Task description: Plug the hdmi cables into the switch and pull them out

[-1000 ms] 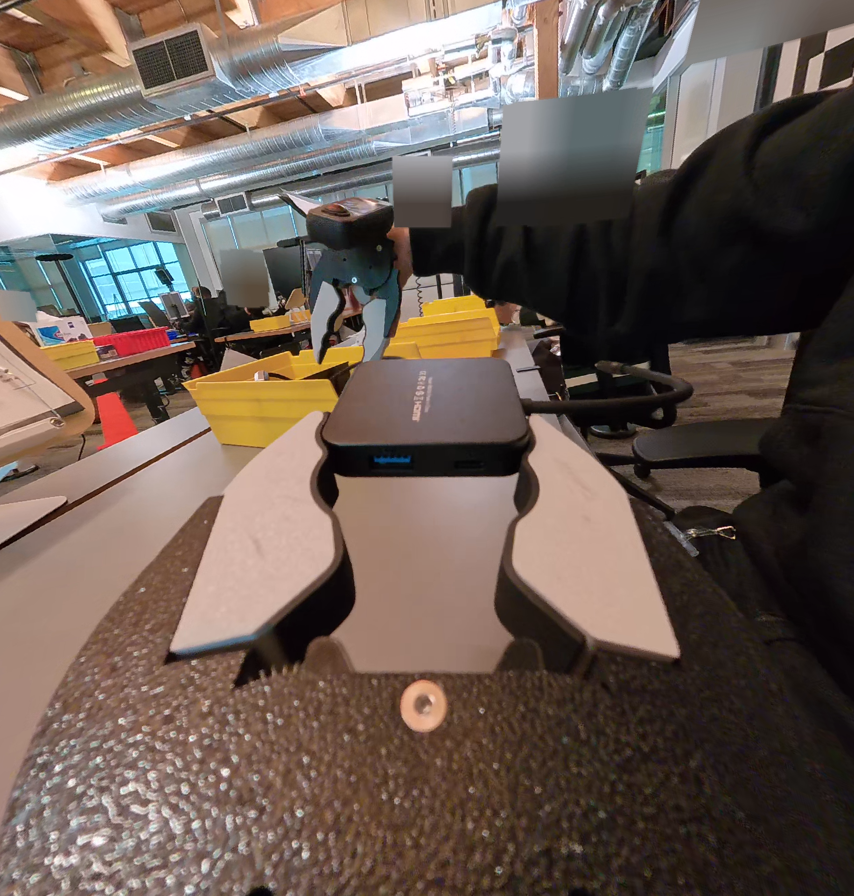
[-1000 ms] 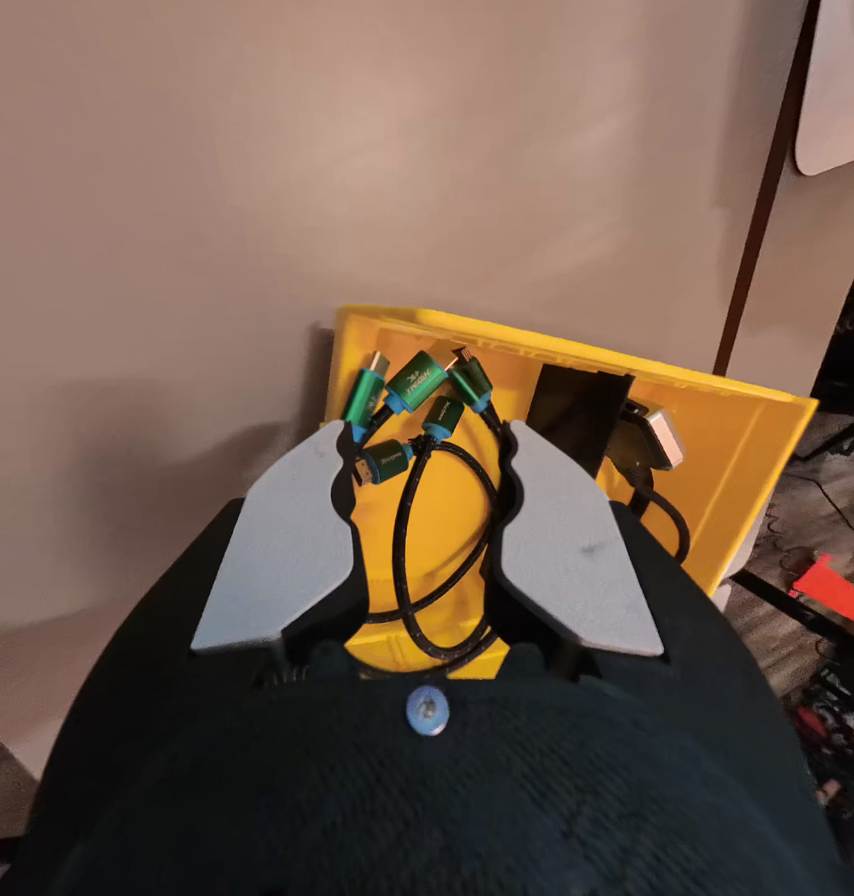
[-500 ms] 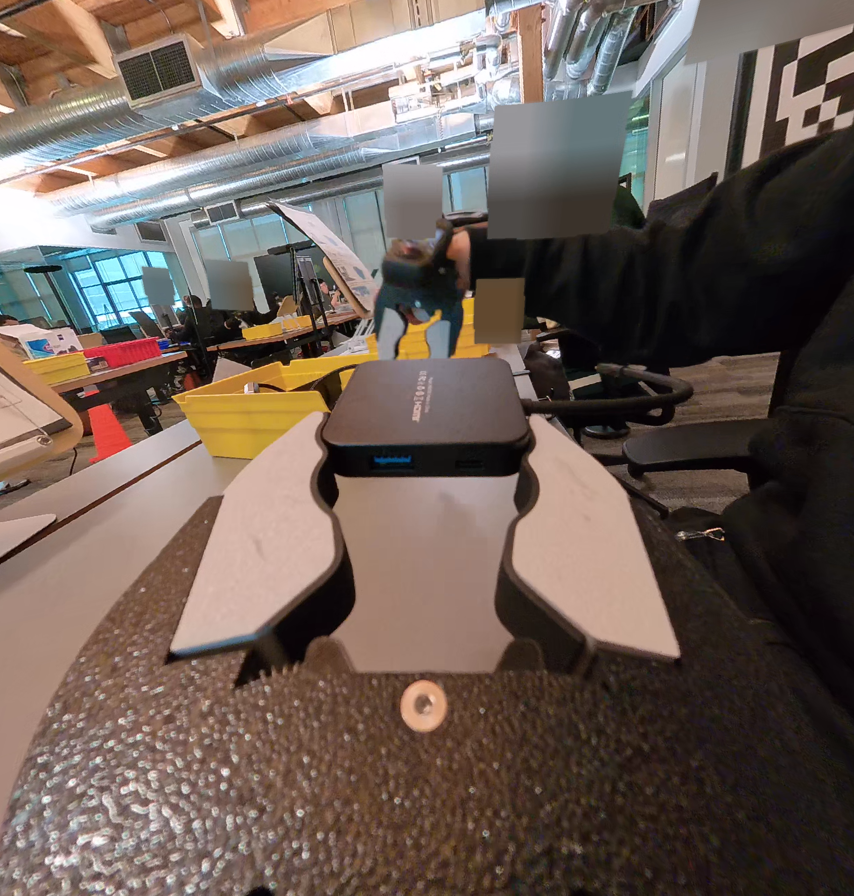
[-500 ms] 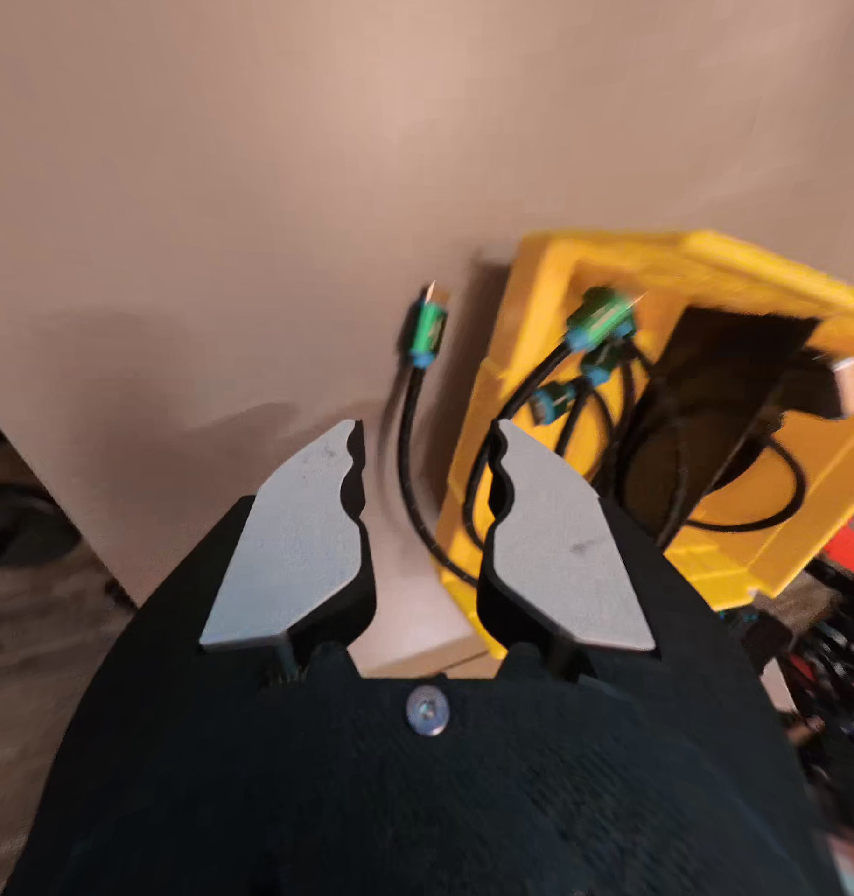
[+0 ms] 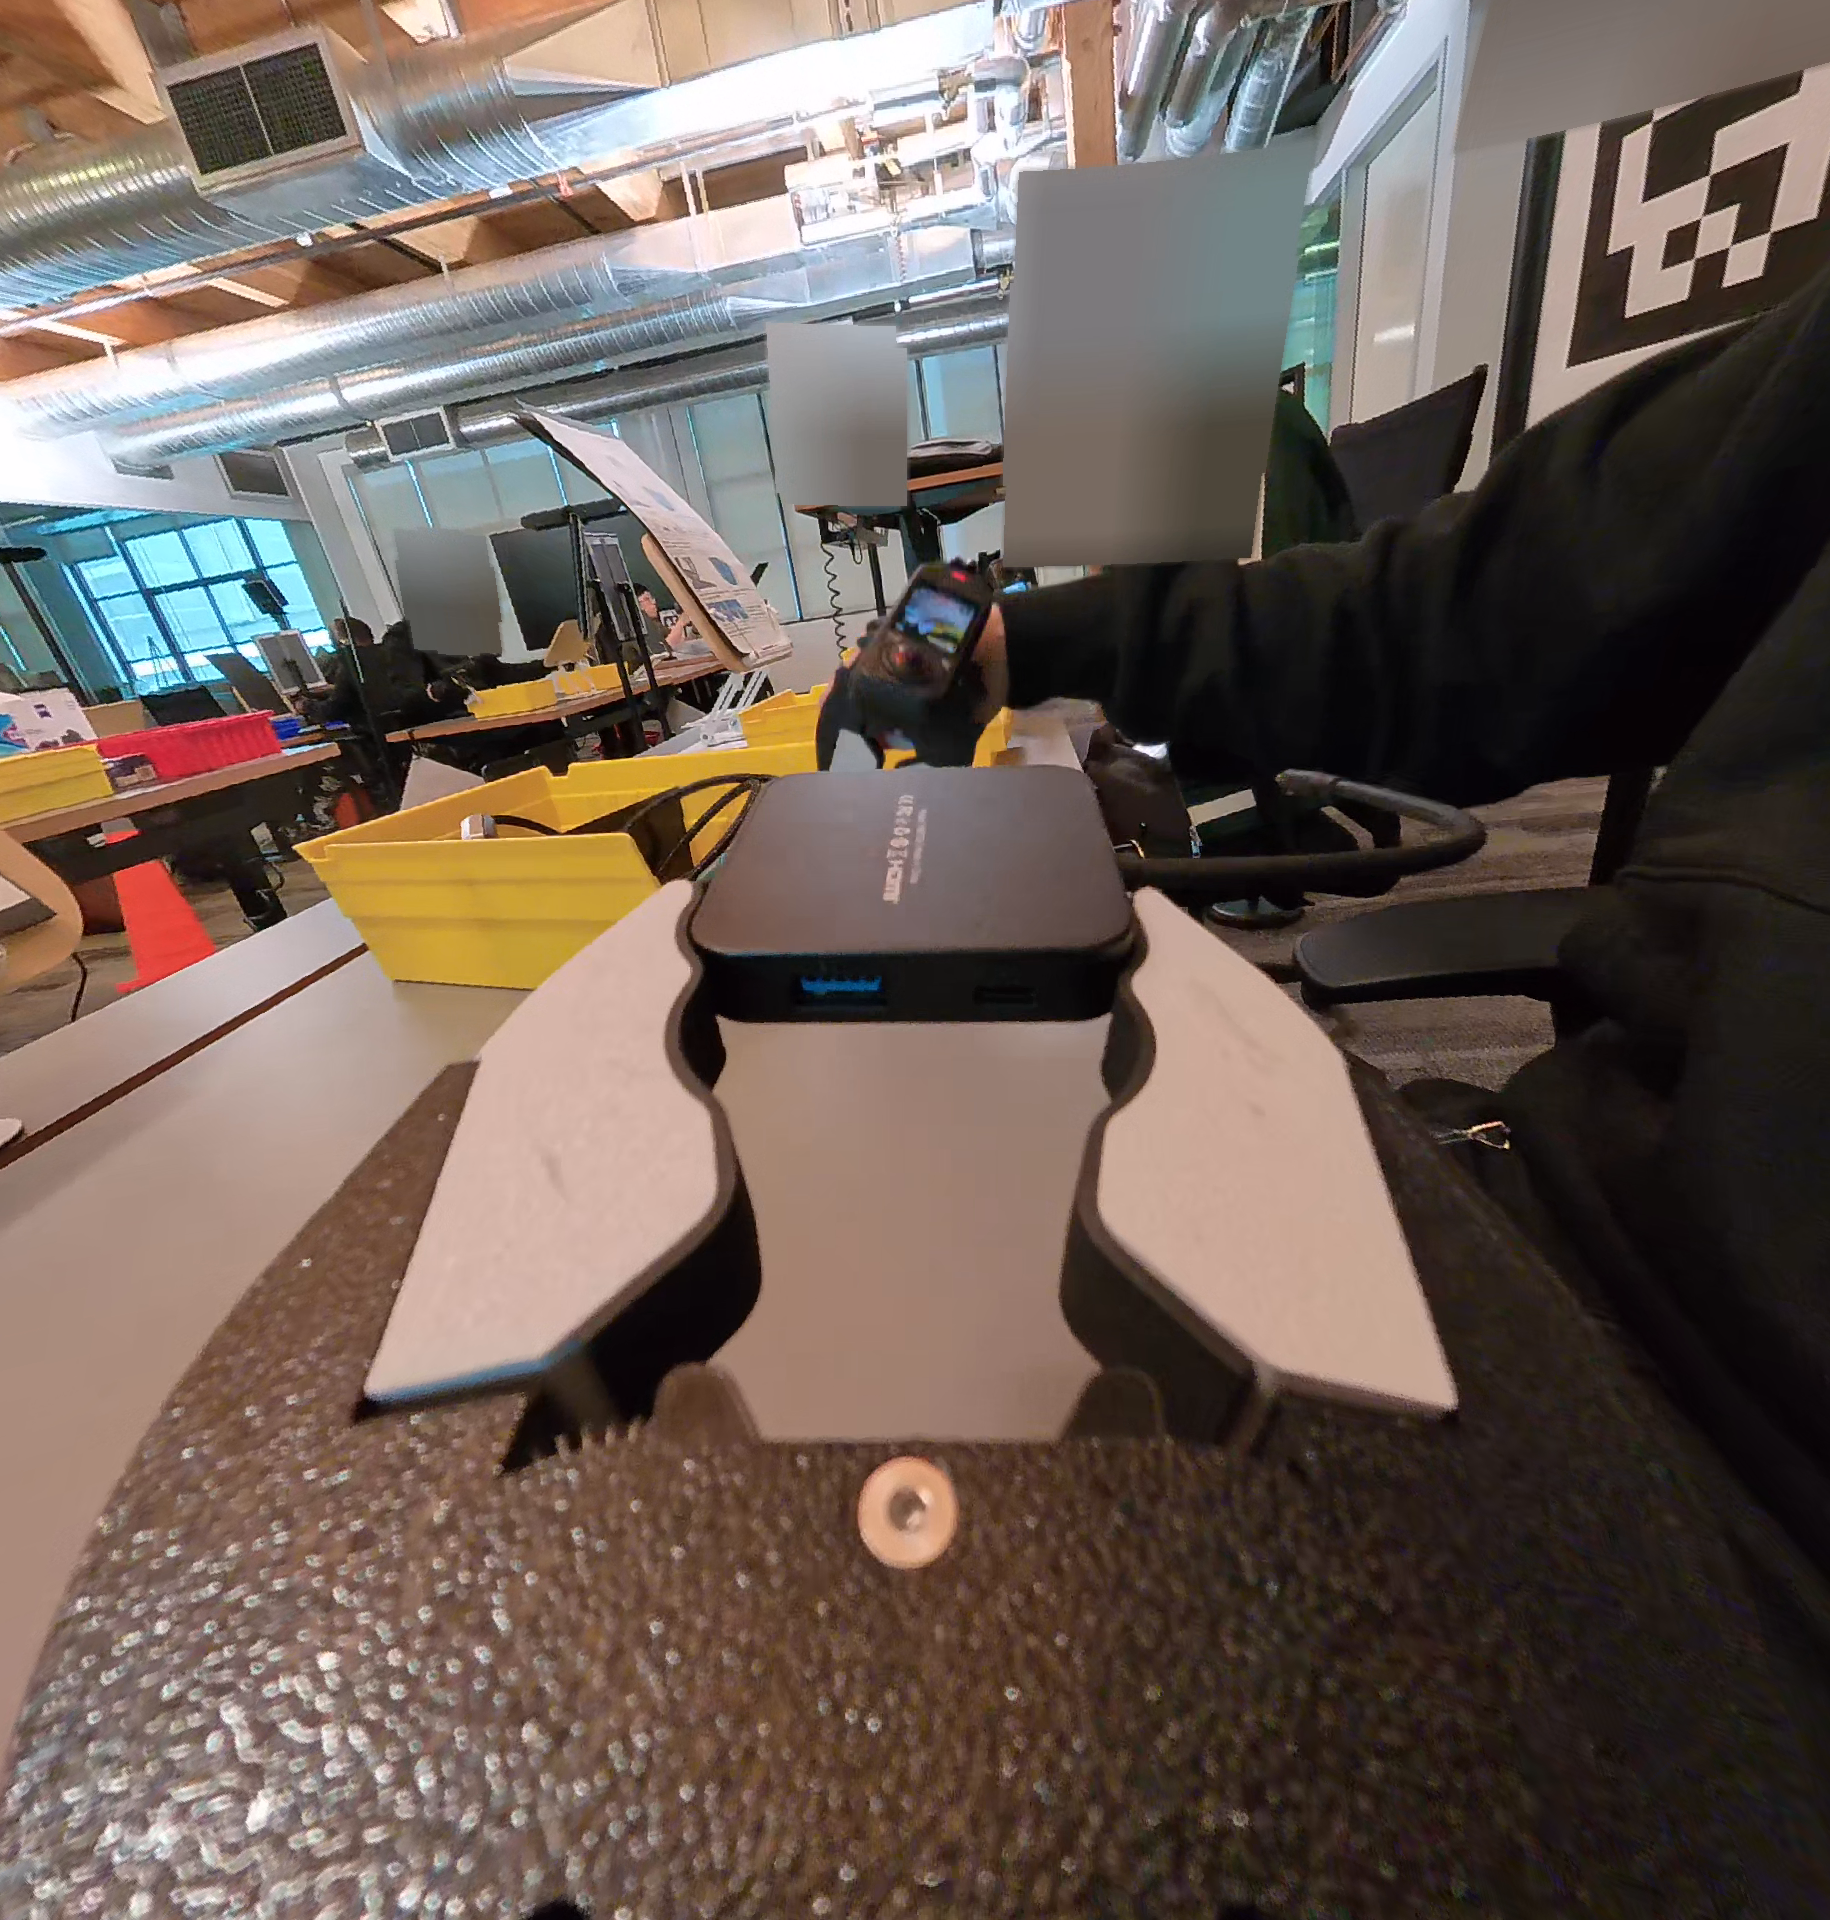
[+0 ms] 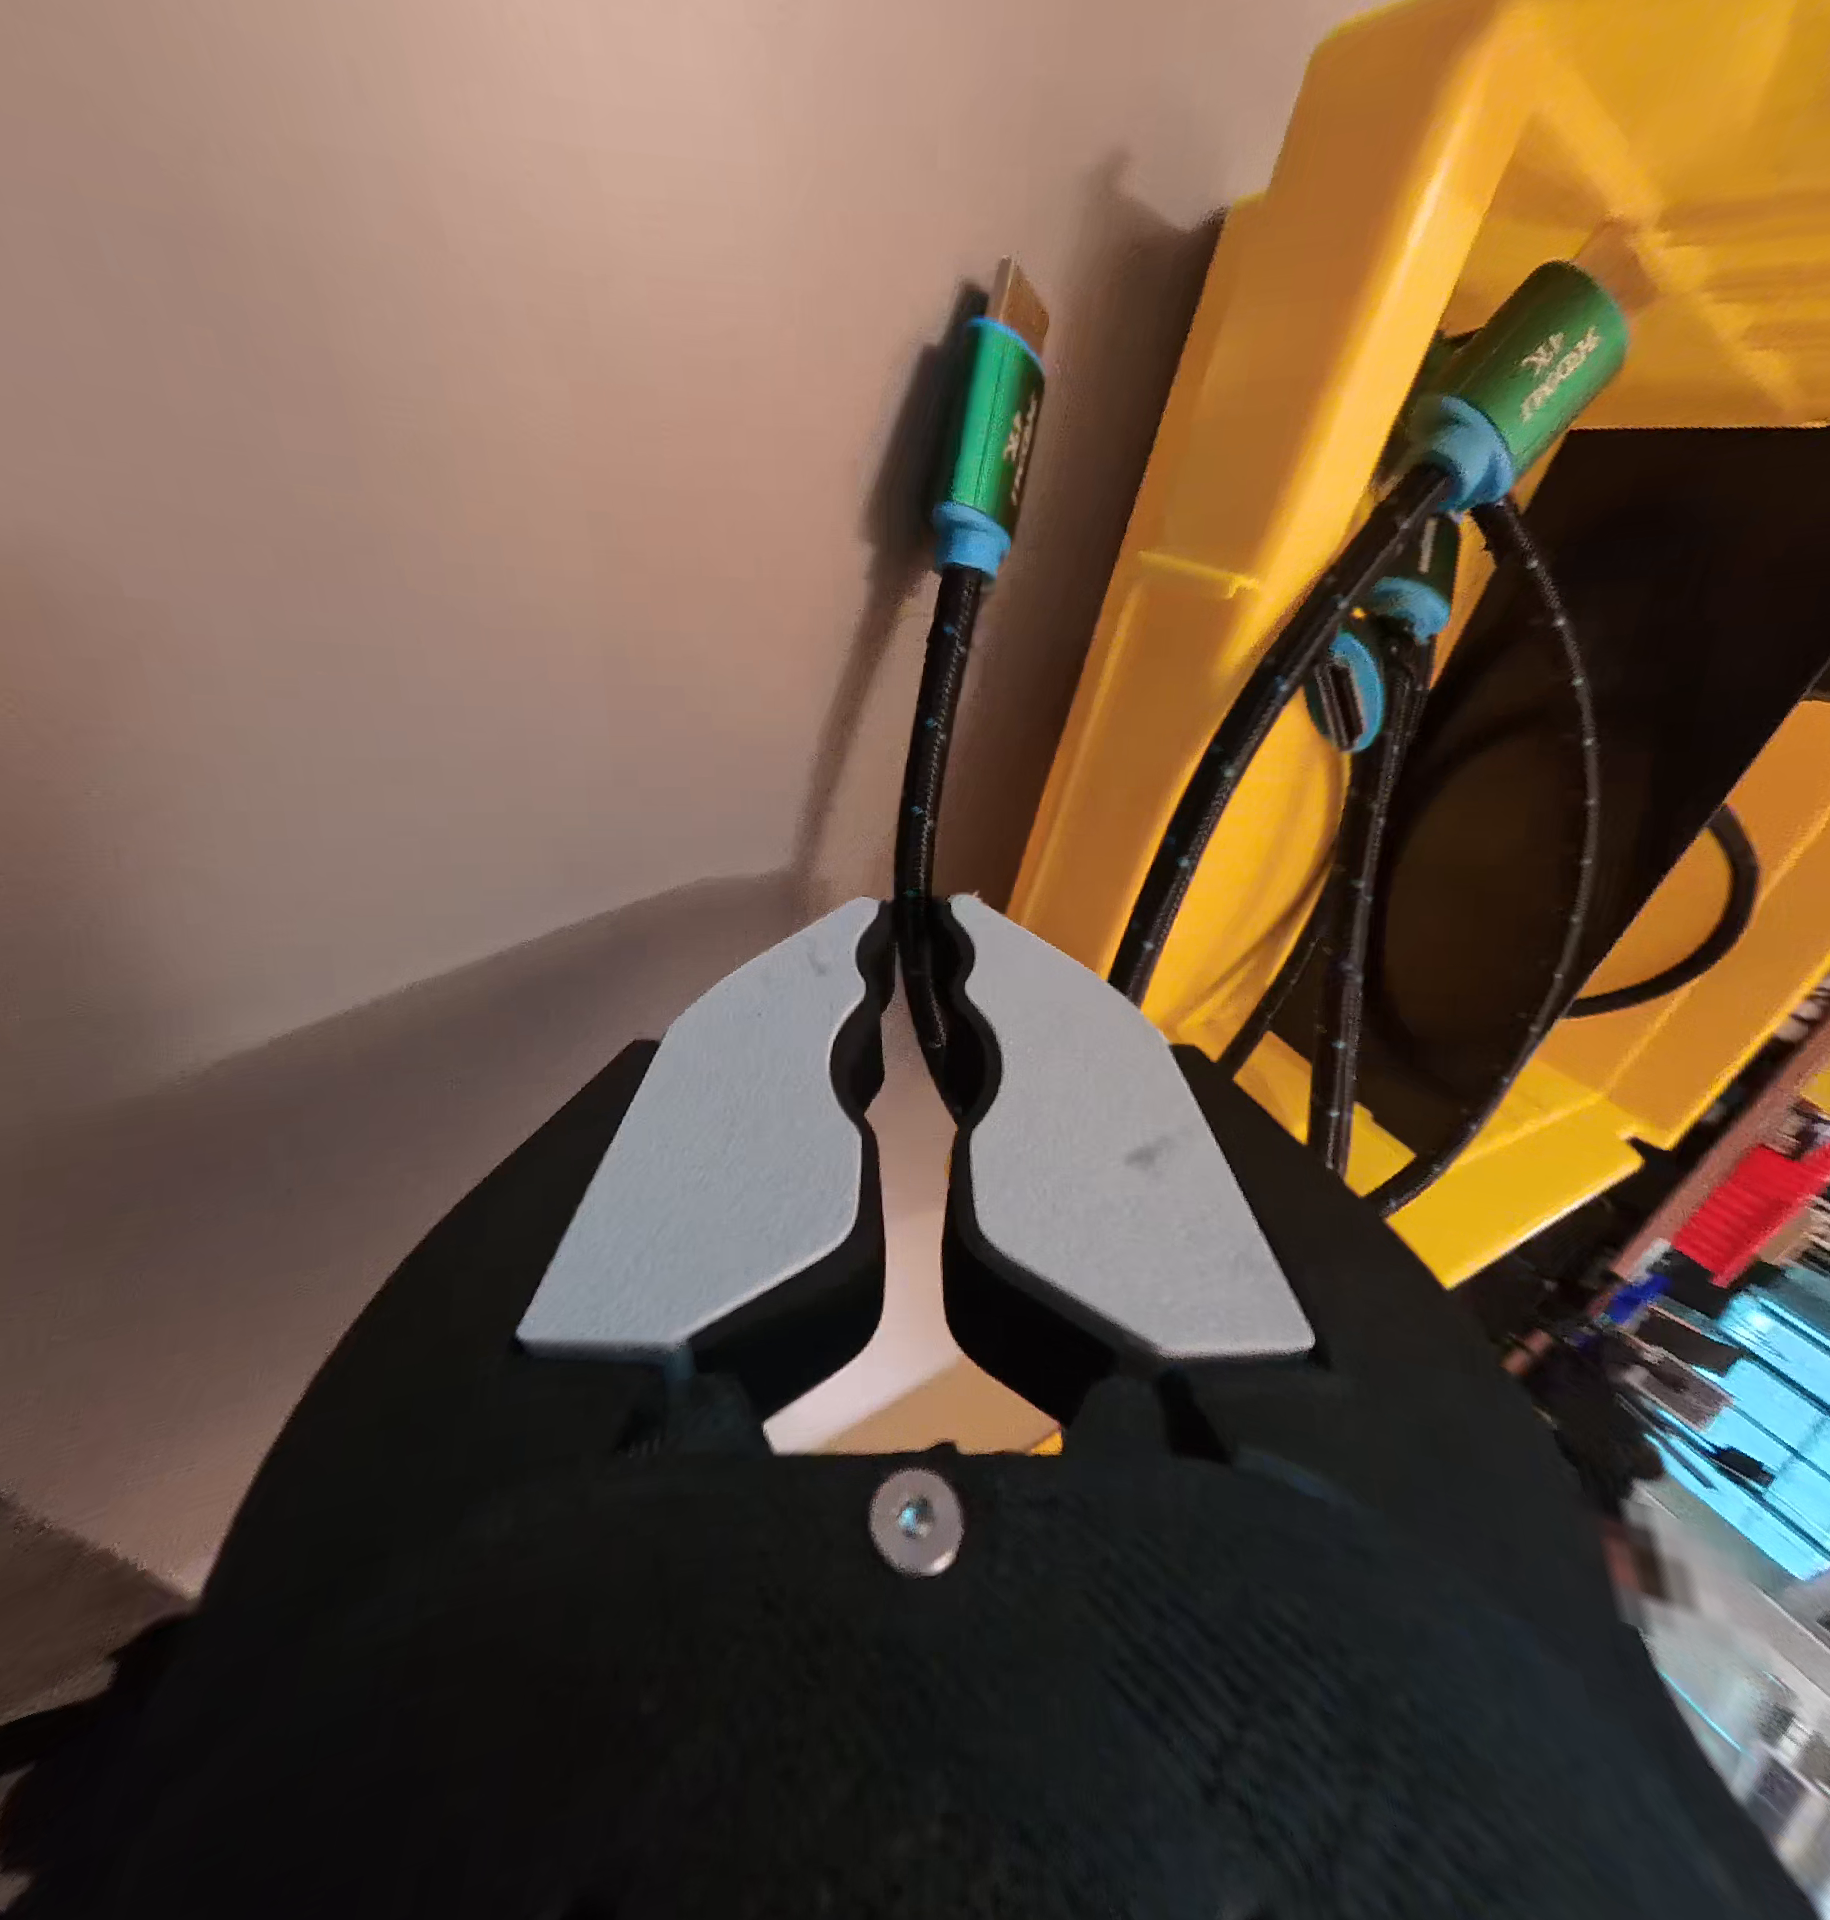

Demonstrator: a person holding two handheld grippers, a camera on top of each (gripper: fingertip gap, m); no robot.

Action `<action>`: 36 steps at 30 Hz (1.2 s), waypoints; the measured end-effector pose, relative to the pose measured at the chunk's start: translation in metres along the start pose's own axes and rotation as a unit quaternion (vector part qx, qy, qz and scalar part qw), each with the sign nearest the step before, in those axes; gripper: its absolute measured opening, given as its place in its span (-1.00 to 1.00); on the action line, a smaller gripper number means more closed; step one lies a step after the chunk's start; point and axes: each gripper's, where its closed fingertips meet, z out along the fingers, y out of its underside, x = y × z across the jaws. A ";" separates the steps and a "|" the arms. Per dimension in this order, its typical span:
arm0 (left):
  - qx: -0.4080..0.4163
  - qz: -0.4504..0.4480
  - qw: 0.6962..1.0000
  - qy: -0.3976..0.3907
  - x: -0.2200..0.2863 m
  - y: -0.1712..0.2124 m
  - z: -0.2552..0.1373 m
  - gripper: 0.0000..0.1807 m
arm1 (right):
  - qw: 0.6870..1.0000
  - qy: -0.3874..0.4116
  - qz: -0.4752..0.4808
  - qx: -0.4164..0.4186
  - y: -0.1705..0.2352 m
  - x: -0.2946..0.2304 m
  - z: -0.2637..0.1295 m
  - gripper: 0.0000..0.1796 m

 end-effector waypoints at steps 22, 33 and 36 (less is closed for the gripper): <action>0.008 -0.011 1.000 0.005 0.002 0.002 0.000 -0.21 | 0.964 0.117 0.213 -0.105 -0.007 0.115 -0.011 -0.93; 0.016 -0.006 1.000 -0.004 -0.002 -0.001 -0.006 -0.20 | 0.971 0.010 0.240 0.011 -0.043 0.092 -0.041 -0.17; 0.019 0.006 1.000 -0.008 -0.003 -0.002 -0.004 -0.21 | 0.943 -0.075 0.274 0.175 -0.117 0.071 -0.085 -0.03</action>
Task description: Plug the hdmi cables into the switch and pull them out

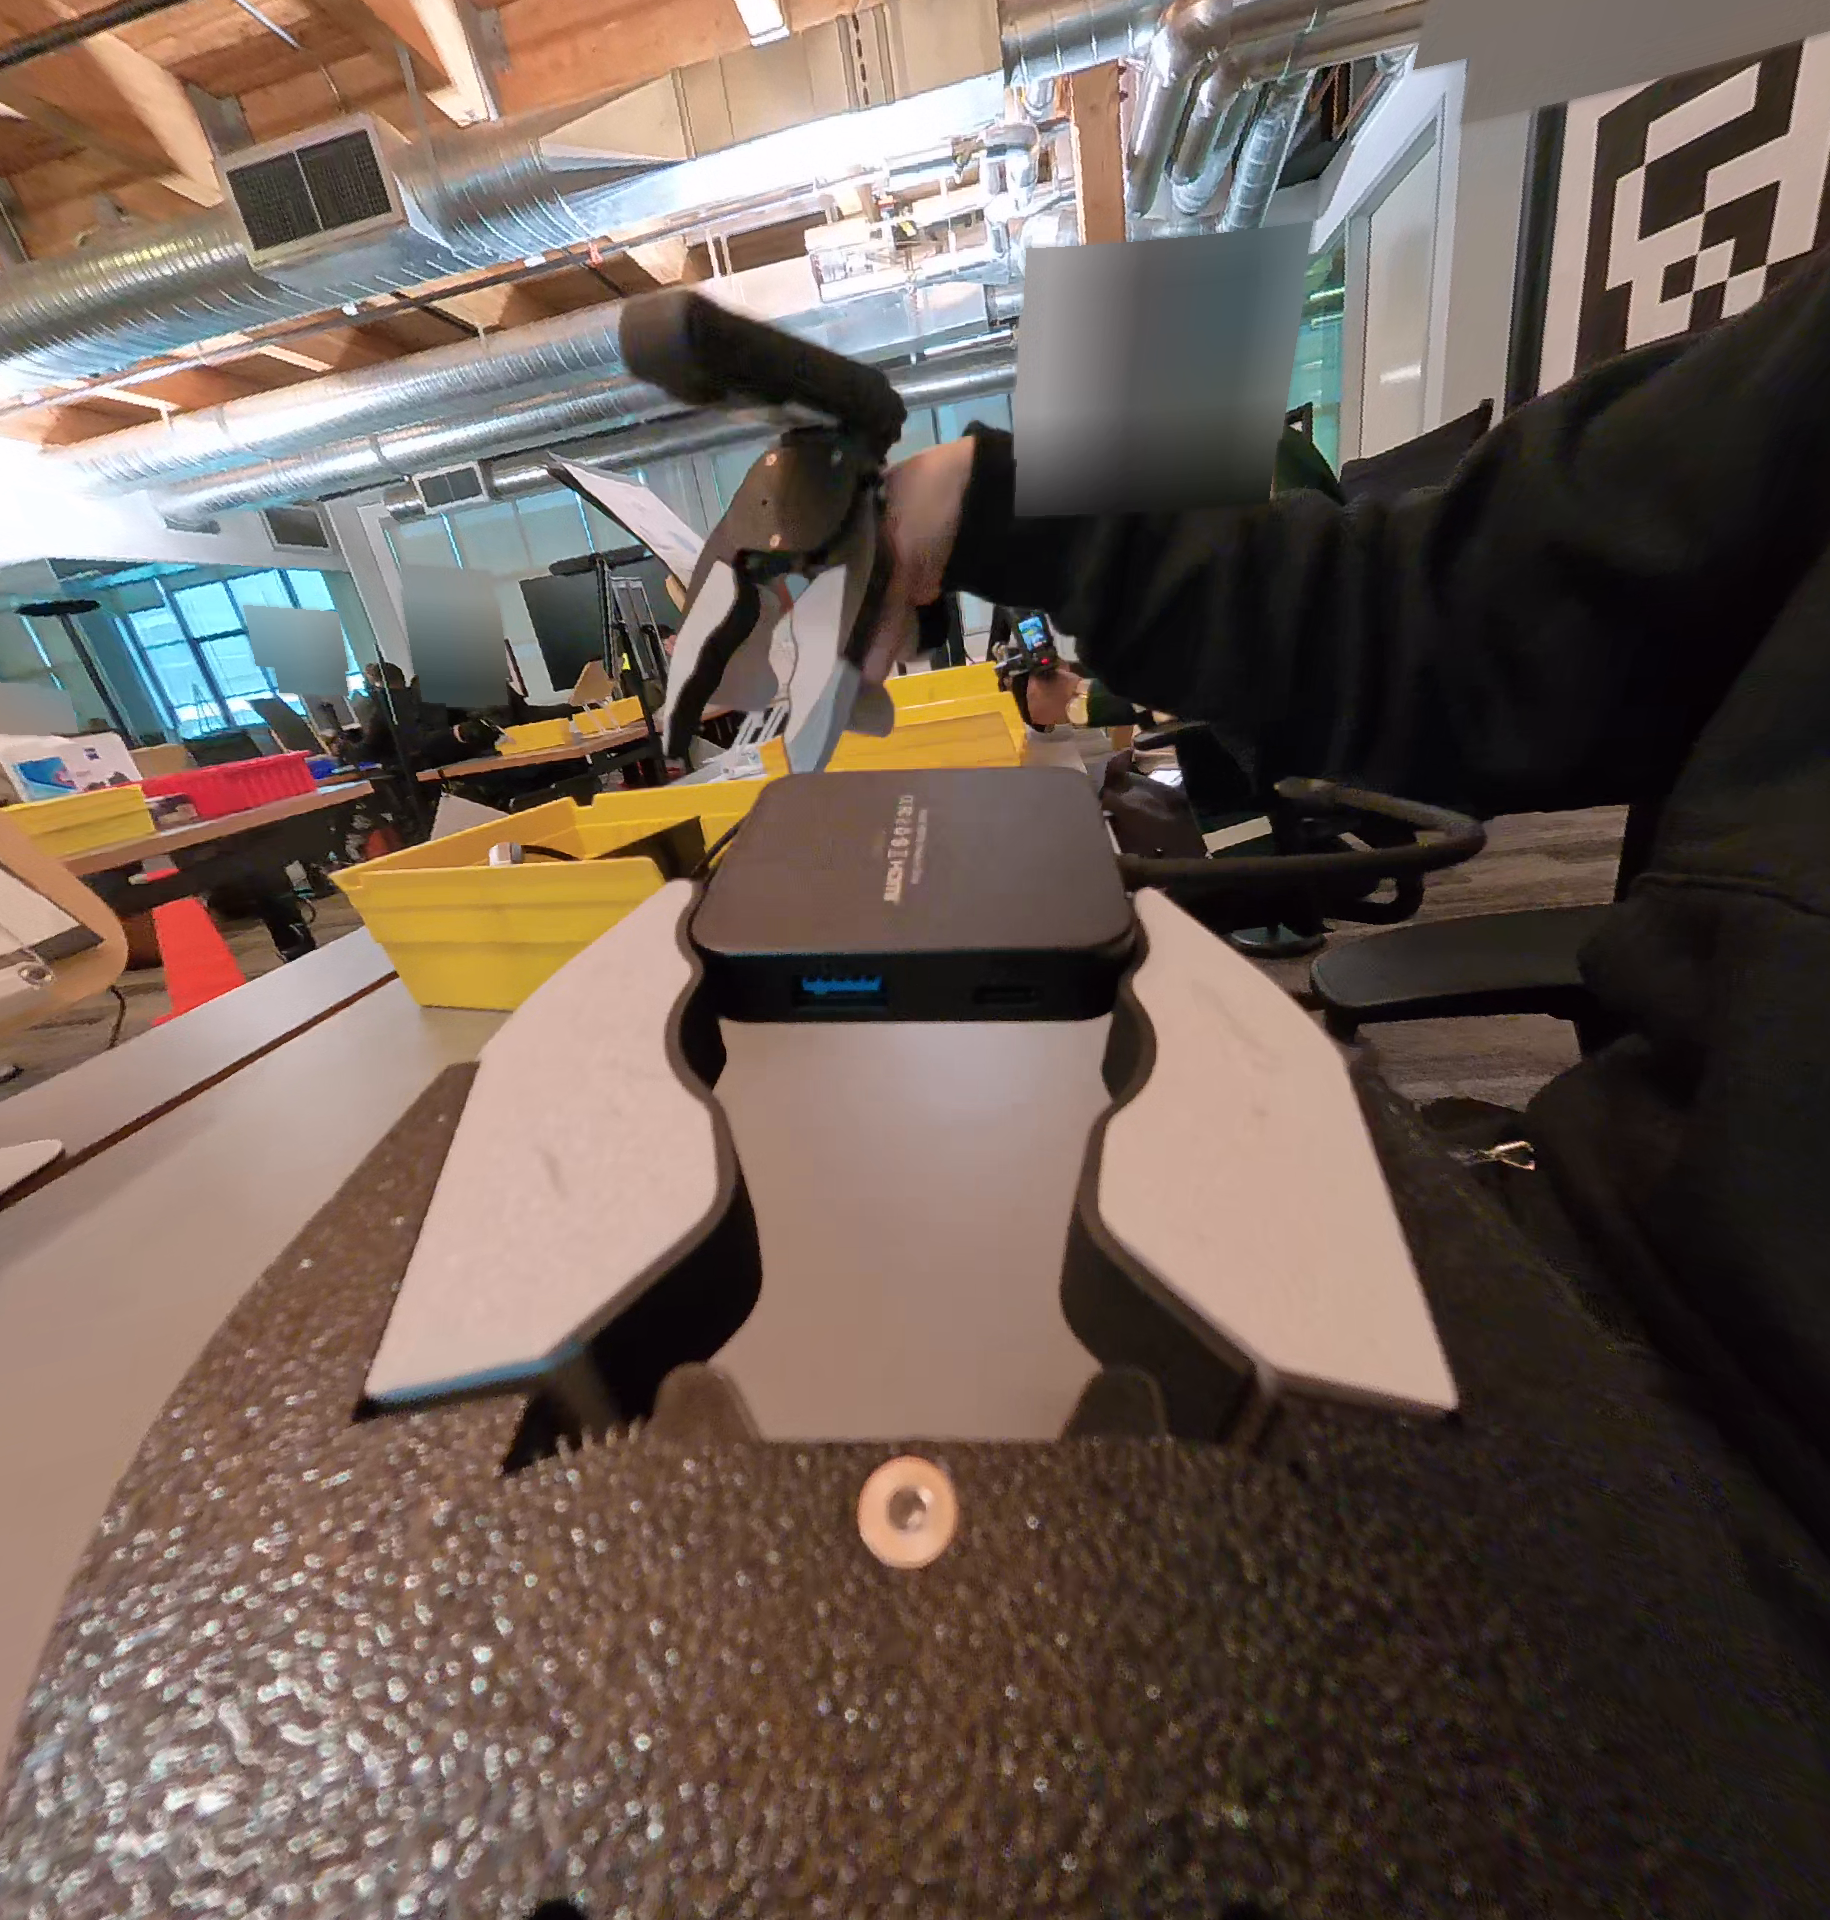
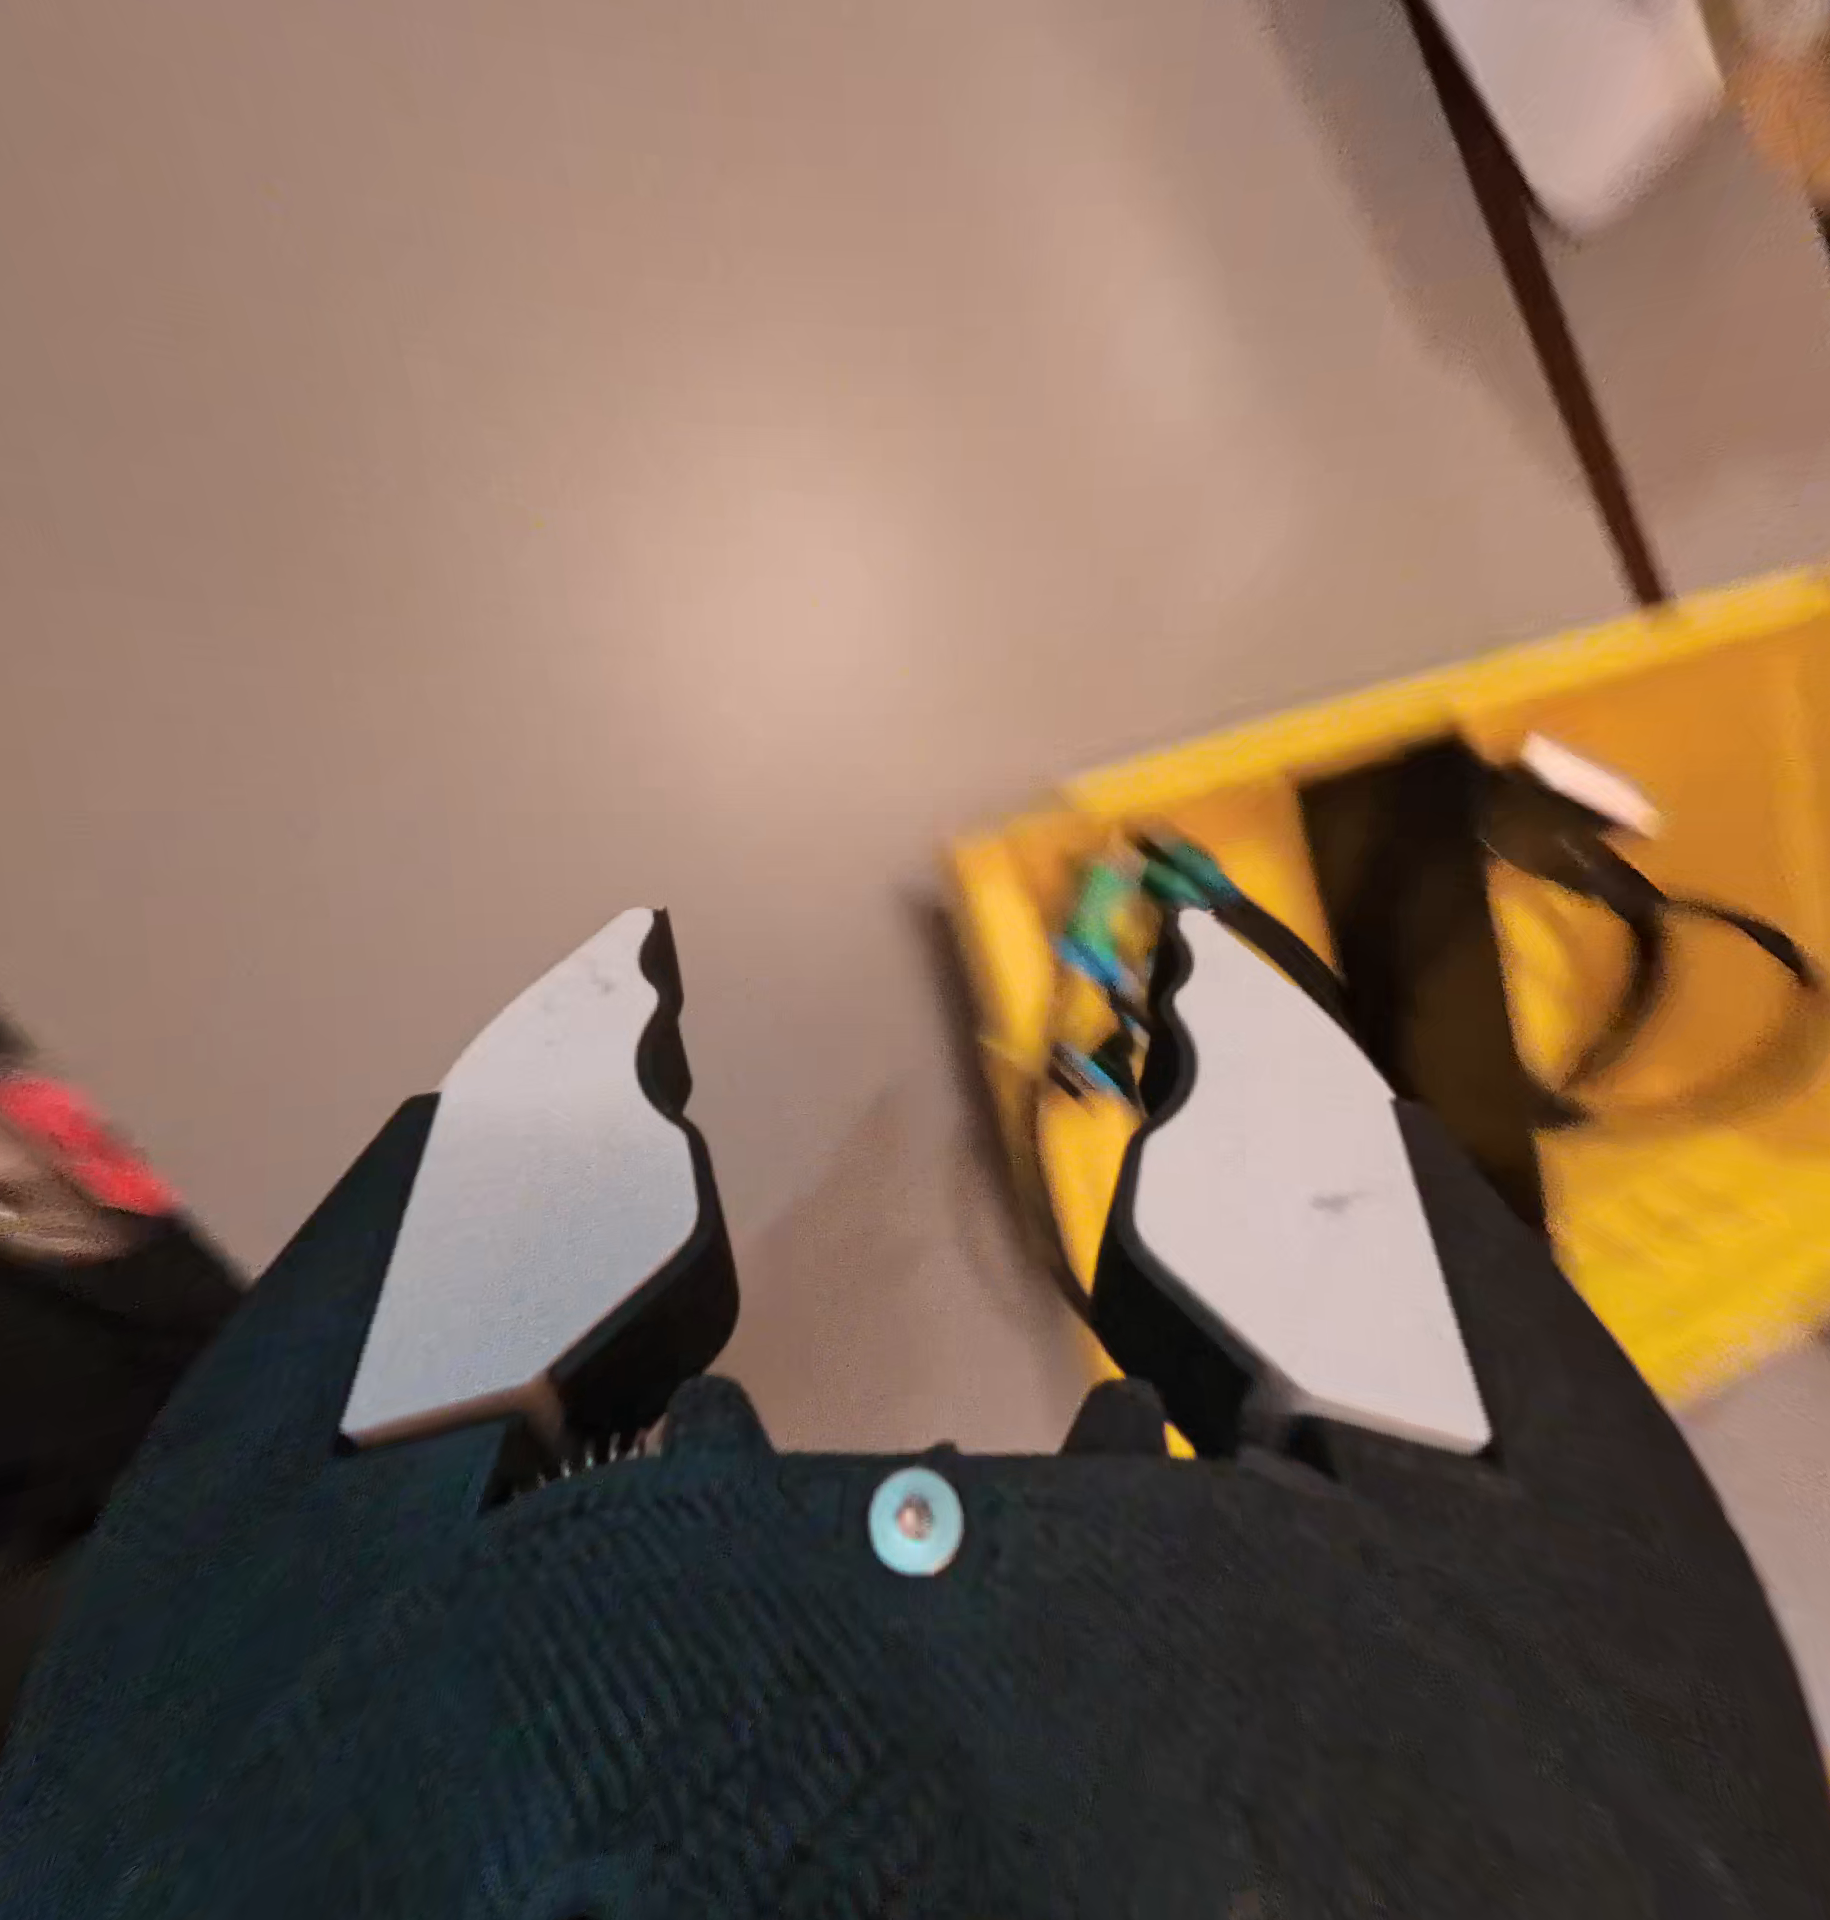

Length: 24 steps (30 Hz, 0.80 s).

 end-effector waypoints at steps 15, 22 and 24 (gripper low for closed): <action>-0.077 0.200 0.971 -0.104 -0.006 0.001 0.021 -0.20 | 0.775 -0.554 0.246 0.179 -0.148 -0.241 -0.002 -0.82; -0.112 0.154 0.968 -0.162 -0.022 0.018 0.019 -0.18 | 0.884 -0.422 0.147 0.139 -0.133 -0.188 0.022 -0.84; -0.108 0.124 0.975 -0.152 -0.022 0.020 0.014 -0.22 | 0.940 -0.305 0.090 0.126 -0.122 -0.129 0.025 -0.84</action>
